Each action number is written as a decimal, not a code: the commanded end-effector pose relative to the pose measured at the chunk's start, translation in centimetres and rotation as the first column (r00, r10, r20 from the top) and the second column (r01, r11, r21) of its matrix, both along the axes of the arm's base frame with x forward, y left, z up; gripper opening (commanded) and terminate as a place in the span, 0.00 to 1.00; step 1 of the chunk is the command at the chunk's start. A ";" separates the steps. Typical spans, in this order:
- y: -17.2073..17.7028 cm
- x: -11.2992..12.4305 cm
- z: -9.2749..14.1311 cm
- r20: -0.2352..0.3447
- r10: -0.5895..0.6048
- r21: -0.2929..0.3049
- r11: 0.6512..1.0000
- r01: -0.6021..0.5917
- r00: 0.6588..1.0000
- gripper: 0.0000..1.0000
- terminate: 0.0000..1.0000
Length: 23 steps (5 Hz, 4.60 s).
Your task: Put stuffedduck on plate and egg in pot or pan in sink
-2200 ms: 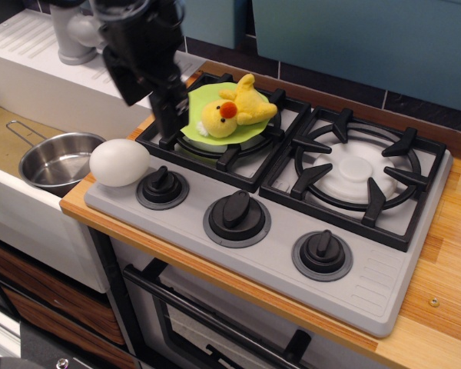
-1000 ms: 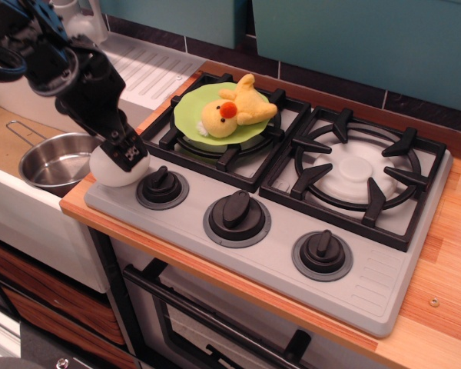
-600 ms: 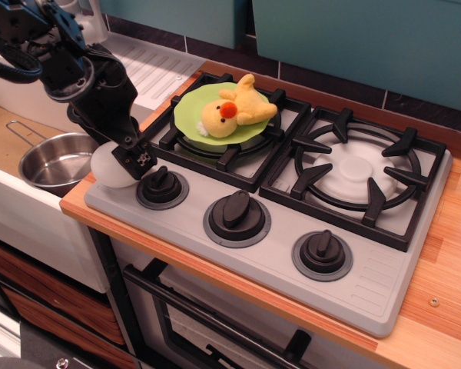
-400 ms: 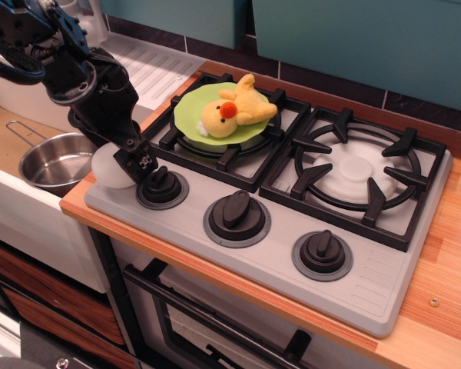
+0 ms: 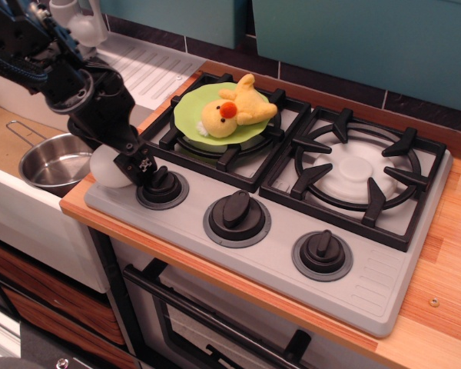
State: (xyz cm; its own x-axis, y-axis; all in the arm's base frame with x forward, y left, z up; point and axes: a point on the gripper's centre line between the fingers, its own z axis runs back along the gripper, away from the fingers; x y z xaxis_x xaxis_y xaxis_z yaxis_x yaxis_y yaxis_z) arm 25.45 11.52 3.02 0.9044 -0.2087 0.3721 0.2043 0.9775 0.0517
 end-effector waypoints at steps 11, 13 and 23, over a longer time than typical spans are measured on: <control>11.0 1.7 0.0 0.201 -0.281 0.082 0.959 0.270 0.938 1.00 0.00; 10.1 1.3 0.6 0.165 -0.259 0.076 0.965 0.250 0.952 1.00 0.00; -1.1 0.1 13.5 -0.241 0.048 0.103 0.994 -0.023 0.969 1.00 1.00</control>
